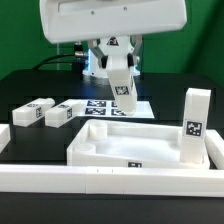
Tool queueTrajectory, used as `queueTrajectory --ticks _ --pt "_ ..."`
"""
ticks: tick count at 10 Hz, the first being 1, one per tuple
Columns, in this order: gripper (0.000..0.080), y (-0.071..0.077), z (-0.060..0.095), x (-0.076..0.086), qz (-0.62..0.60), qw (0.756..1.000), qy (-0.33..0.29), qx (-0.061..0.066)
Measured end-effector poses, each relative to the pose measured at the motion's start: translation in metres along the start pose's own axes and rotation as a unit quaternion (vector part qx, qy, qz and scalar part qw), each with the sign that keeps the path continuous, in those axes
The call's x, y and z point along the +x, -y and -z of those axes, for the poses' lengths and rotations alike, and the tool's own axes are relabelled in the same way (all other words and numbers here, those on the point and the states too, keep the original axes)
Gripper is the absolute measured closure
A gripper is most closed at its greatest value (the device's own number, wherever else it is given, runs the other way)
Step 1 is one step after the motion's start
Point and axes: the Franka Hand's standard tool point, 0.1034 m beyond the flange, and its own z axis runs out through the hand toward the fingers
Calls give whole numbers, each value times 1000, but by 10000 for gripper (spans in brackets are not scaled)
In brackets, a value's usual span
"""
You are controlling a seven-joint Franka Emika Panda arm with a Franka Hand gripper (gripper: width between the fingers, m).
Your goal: Assemble desk
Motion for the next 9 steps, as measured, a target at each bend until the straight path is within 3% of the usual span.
queueTrajectory --ticks 2,5,7,9 --pt "509 4 10 17 6 998 -60 -2" --pt "509 1 9 25 10 985 -173 -16" --pt "509 -2 9 28 16 976 -216 -24" --pt "509 -9 12 34 25 975 -218 -30"
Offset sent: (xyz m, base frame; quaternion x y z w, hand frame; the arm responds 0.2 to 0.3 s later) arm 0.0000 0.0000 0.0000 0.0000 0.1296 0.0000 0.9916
